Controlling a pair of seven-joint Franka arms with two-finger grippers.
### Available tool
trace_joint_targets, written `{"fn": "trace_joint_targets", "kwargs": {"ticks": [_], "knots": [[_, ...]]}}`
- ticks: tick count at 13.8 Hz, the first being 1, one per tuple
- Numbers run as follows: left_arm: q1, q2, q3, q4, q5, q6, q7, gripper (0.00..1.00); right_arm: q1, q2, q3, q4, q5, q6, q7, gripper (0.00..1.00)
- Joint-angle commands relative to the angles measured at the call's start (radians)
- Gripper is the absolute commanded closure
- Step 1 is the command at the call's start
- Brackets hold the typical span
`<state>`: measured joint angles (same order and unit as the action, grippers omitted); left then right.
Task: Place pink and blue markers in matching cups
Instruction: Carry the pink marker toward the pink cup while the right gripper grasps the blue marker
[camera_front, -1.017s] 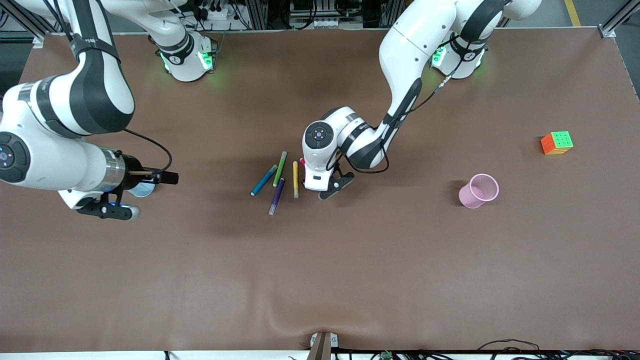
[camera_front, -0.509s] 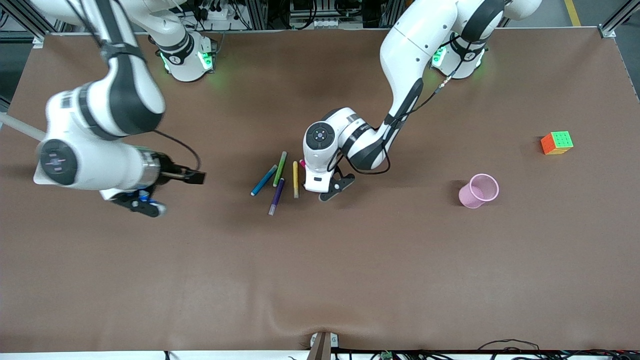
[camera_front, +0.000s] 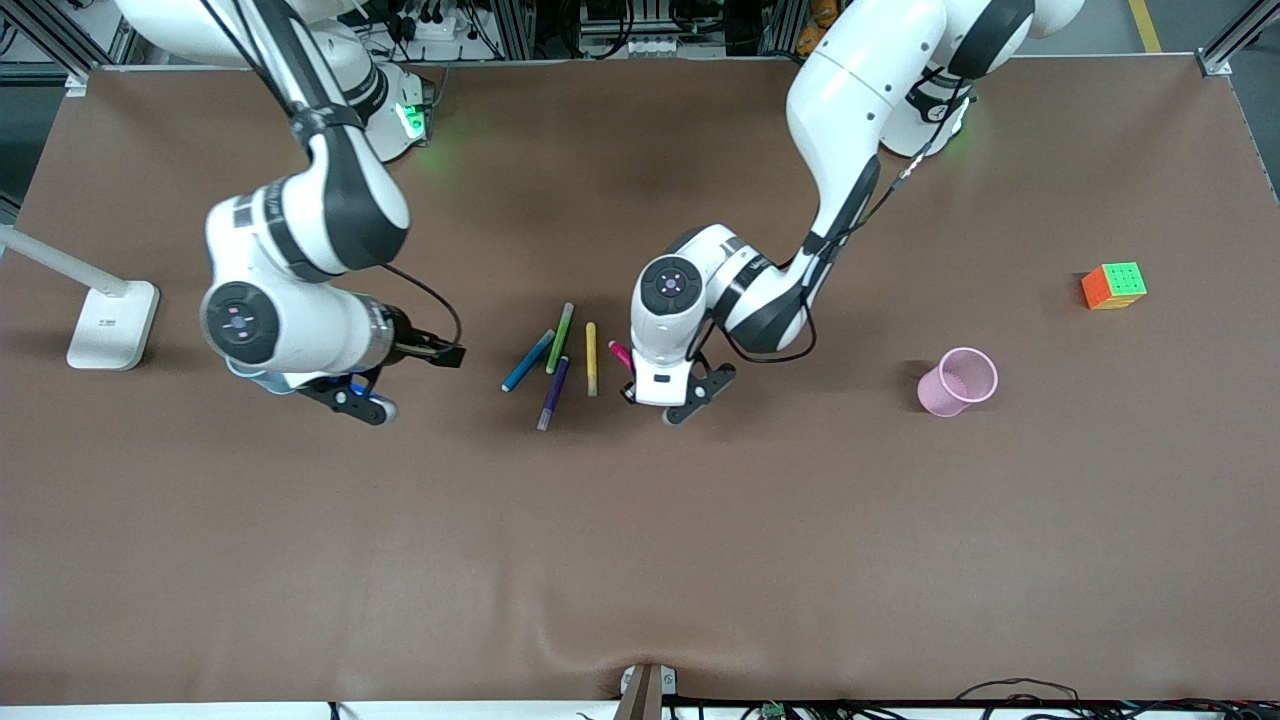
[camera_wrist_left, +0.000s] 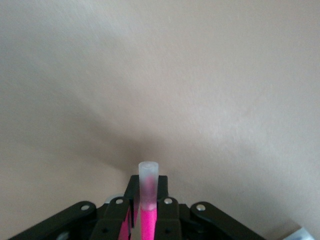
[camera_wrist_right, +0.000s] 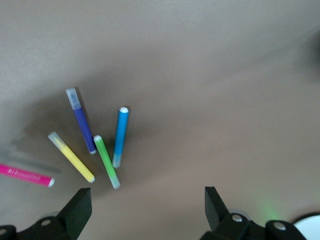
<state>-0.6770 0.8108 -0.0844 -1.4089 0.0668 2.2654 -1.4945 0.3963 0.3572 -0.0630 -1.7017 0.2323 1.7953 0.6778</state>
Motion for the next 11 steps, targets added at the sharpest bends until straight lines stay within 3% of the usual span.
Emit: {"fn": "trace_joint_targets", "kwargs": {"ticks": [1,7,9,11], "knots": [[0.033,-0.064,-0.003,-0.025,0.024,-0.094,0.037,1.0,0.067,-0.009,-0.008,-0.096,0.012,0.122,0.074,0.0],[0.114,-0.211,-0.003,-0.12,0.025,-0.152,0.129,1.0,0.095,0.061,-0.009,-0.168,0.012,0.265,0.074,0.0],[0.152,-0.251,-0.001,-0.145,0.027,-0.188,0.16,1.0,0.092,0.095,-0.009,-0.167,0.012,0.297,0.074,0.1],[0.18,-0.277,-0.001,-0.147,0.04,-0.236,0.191,1.0,0.098,0.126,-0.008,-0.165,0.012,0.337,0.077,0.14]]}}
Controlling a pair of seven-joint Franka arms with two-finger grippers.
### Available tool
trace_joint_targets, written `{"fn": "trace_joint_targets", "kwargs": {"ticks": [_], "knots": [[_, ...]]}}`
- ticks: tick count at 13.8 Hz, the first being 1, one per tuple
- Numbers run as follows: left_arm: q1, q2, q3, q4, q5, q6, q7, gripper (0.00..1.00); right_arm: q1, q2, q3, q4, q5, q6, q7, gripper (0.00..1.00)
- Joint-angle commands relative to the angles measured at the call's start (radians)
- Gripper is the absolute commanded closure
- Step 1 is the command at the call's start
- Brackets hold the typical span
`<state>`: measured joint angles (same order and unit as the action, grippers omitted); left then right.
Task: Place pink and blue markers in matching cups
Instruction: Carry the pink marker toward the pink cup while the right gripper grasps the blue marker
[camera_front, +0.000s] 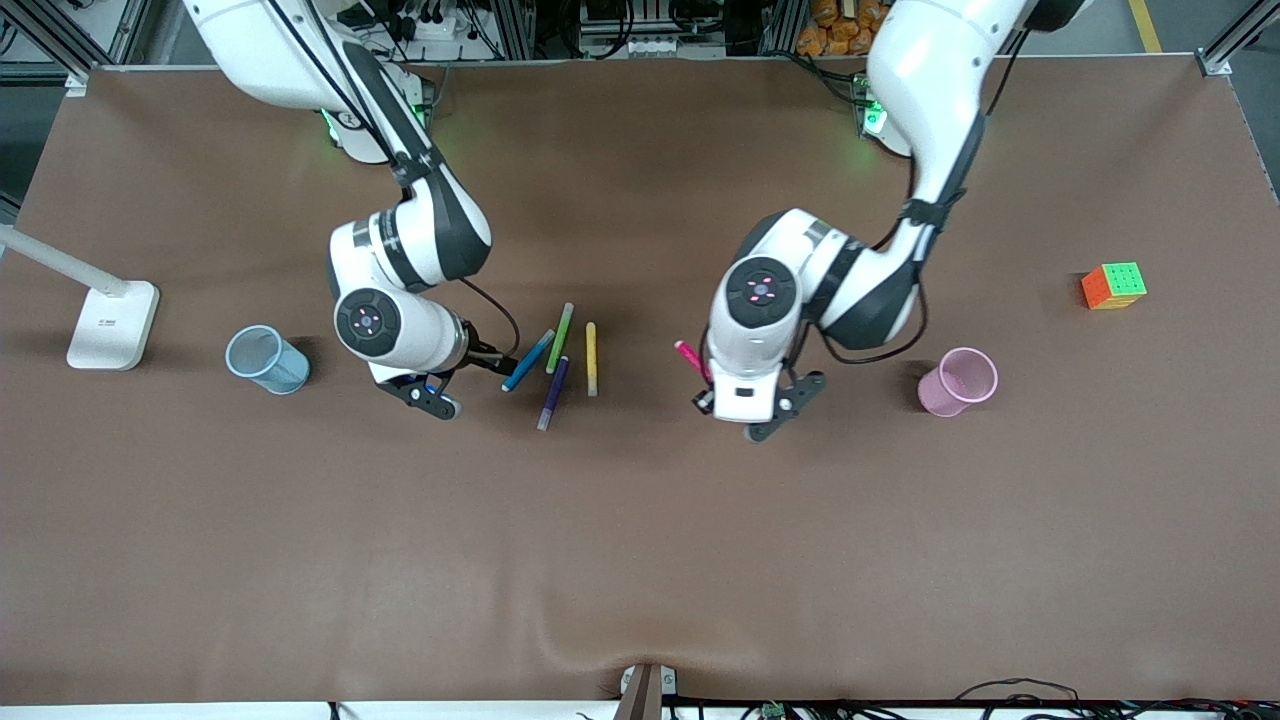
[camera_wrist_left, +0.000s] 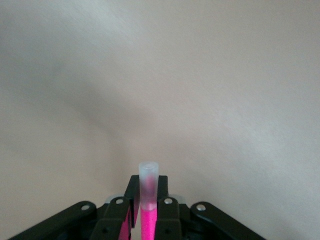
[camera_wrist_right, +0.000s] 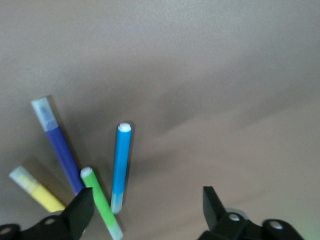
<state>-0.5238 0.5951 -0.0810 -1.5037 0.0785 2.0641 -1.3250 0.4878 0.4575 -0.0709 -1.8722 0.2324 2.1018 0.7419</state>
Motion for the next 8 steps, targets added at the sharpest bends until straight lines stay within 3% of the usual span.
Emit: {"fn": "trace_joint_targets", "kwargs": {"ticks": [1,4,8], "knots": [[0.034,-0.073,-0.005,-0.053,0.047,-0.059,0.023,1.0,0.017,0.032,0.0,0.008,0.011,0.037,0.039,0.18],[0.067,-0.11,-0.005,-0.053,0.093,-0.136,0.026,1.0,0.015,0.053,-0.001,0.012,0.011,0.058,0.074,0.32],[0.087,-0.155,-0.005,-0.09,0.167,-0.173,0.041,1.0,0.043,0.096,0.0,0.012,0.011,0.119,0.096,0.38]]}}
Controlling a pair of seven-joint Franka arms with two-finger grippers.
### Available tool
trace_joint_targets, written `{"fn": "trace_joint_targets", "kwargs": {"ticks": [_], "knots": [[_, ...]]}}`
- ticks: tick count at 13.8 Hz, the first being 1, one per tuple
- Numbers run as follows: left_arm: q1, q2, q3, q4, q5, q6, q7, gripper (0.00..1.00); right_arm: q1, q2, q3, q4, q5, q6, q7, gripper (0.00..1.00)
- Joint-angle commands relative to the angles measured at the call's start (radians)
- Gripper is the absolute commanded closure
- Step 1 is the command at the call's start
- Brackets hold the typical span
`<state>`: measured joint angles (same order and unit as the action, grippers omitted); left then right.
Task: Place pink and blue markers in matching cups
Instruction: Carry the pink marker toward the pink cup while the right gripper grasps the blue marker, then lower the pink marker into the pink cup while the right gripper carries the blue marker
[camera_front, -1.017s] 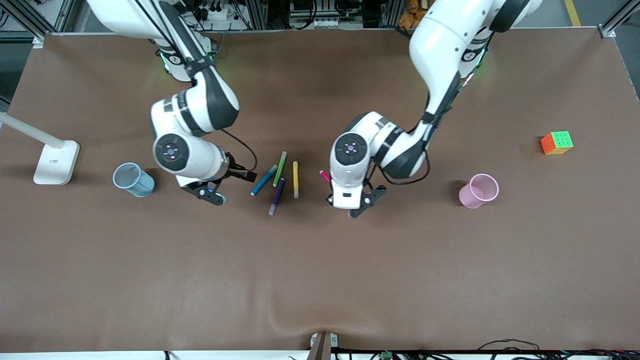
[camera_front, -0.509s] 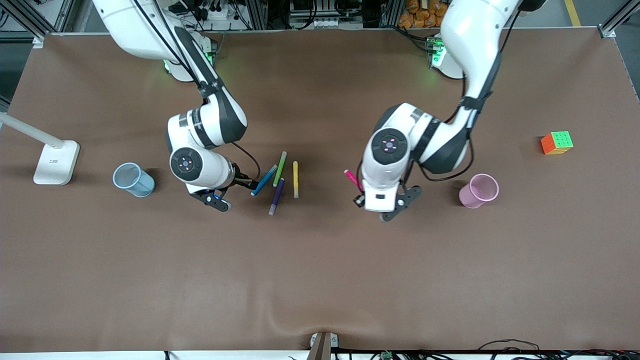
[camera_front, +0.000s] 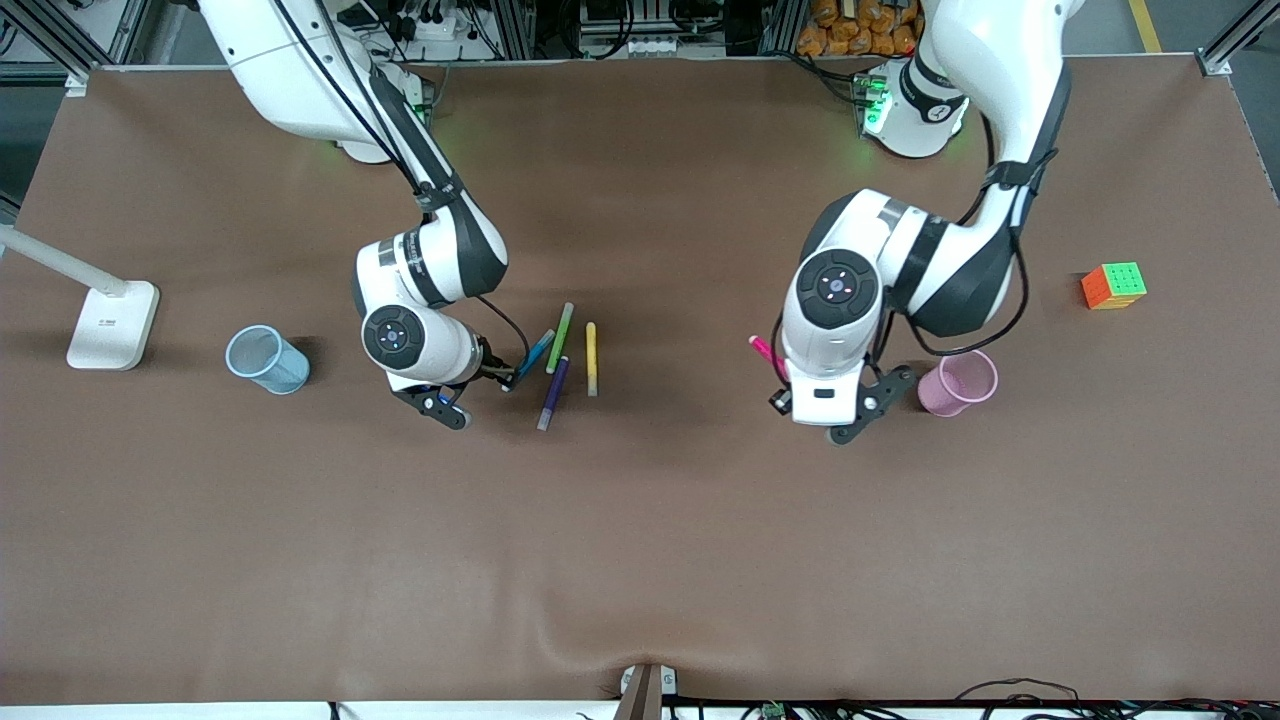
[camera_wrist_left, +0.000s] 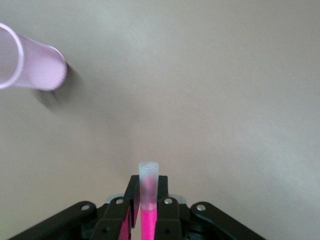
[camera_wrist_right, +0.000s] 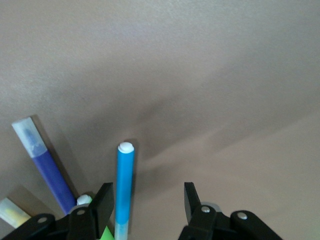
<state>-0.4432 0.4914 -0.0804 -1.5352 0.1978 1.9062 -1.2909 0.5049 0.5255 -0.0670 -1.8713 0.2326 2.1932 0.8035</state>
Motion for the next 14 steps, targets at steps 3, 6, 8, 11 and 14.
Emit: {"fn": "trace_joint_targets", "kwargs": {"ticks": [3,6,8,11,14], "knots": [[0.044,-0.092,-0.005,-0.103,0.098,-0.025,0.008,1.0,0.059,0.05,-0.005,0.012,0.011,0.062,0.092,0.43],[0.078,-0.114,-0.005,-0.138,0.182,-0.029,0.001,1.0,0.044,0.051,-0.005,0.014,0.011,0.06,0.092,0.51],[0.095,-0.125,-0.005,-0.164,0.25,-0.03,-0.011,1.0,0.047,0.068,-0.004,0.023,0.011,0.083,0.094,0.58],[0.135,-0.146,-0.005,-0.209,0.359,-0.053,-0.013,1.0,0.046,0.073,-0.004,0.024,0.011,0.089,0.094,0.68],[0.182,-0.169,-0.006,-0.247,0.443,-0.053,-0.016,1.0,0.047,0.083,-0.004,0.024,0.011,0.097,0.094,0.68]]}}
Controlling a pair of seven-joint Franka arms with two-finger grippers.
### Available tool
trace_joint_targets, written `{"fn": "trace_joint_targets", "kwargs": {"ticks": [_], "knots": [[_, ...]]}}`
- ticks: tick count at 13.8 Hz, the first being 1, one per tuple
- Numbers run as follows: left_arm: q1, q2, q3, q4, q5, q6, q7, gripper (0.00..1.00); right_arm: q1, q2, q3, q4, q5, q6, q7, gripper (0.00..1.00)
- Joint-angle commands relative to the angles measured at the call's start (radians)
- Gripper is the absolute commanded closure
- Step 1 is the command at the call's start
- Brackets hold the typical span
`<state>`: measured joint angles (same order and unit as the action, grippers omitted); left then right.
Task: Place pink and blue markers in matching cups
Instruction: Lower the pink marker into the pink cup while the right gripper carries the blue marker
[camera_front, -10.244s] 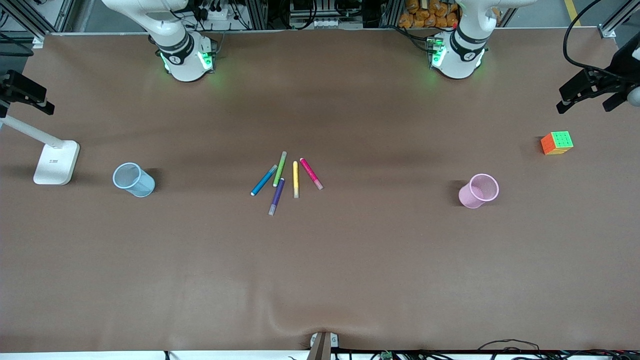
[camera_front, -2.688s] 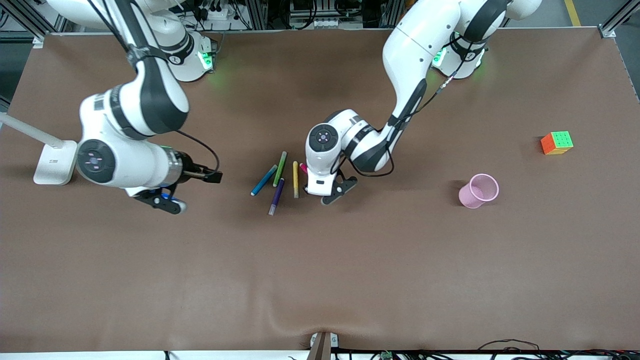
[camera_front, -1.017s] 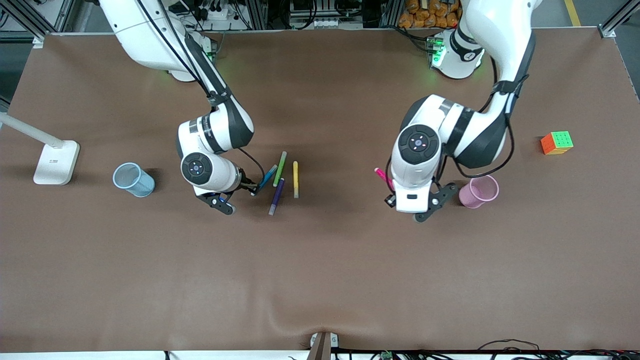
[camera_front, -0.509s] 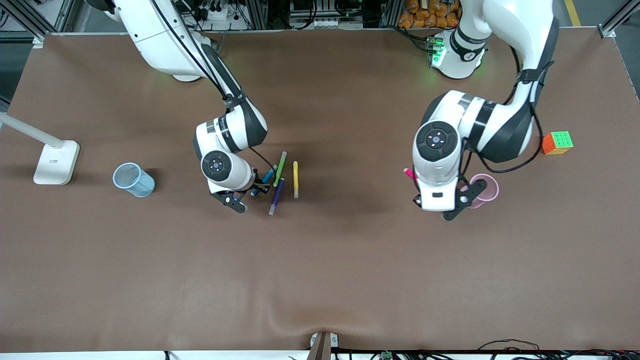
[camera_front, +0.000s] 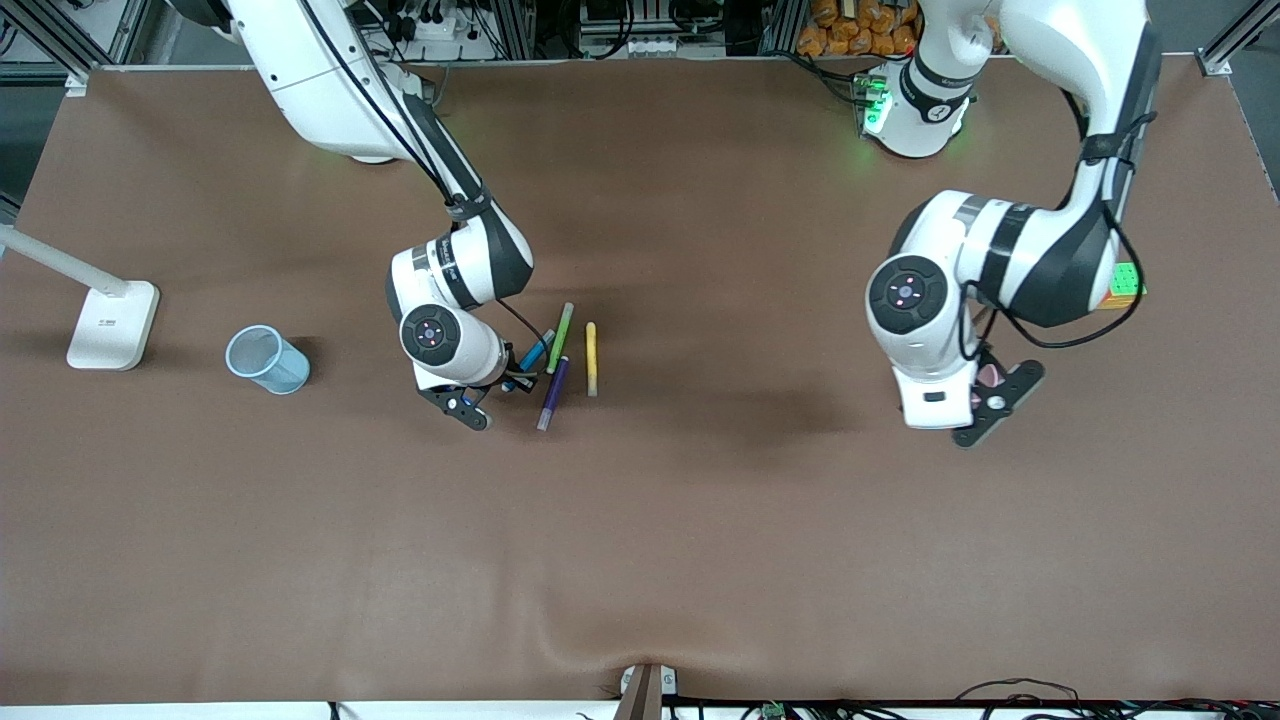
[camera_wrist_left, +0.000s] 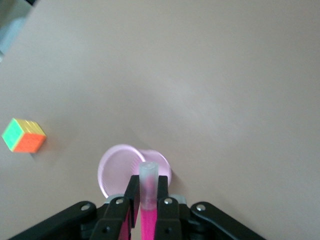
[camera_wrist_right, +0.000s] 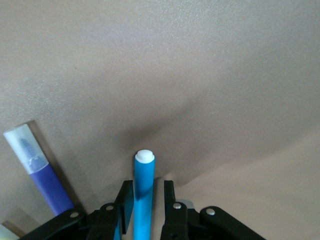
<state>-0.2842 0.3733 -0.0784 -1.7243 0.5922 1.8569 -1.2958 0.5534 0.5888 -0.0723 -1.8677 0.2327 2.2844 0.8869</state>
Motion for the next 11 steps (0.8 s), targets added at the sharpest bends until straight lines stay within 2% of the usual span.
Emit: {"fn": "trace_joint_targets", "kwargs": {"ticks": [1,3,4,5,6,8,11], "knots": [[0.04,-0.05,-0.007,-0.06,0.079,-0.004,-0.023,1.0,0.0,0.022,0.002,0.021,0.011,0.012,0.01,0.68],[0.057,-0.044,-0.008,-0.06,0.15,-0.004,-0.074,1.0,0.002,0.045,0.002,0.024,0.011,0.044,0.01,0.68],[0.059,-0.039,-0.007,-0.061,0.175,-0.004,-0.097,1.0,0.0,0.055,0.002,0.024,0.011,0.073,0.009,0.75],[0.071,-0.034,-0.009,-0.064,0.207,-0.004,-0.135,1.0,-0.003,0.055,0.002,0.027,0.011,0.072,0.001,0.91],[0.076,-0.024,-0.009,-0.064,0.234,-0.004,-0.182,1.0,-0.001,0.052,0.002,0.032,0.011,0.063,-0.002,1.0],[0.076,-0.005,-0.009,-0.072,0.279,-0.004,-0.273,1.0,-0.01,0.045,0.0,0.057,0.01,-0.006,-0.005,1.0],[0.069,0.022,-0.009,-0.095,0.351,-0.004,-0.425,1.0,-0.061,-0.01,-0.006,0.159,0.008,-0.254,-0.016,1.0]]}}
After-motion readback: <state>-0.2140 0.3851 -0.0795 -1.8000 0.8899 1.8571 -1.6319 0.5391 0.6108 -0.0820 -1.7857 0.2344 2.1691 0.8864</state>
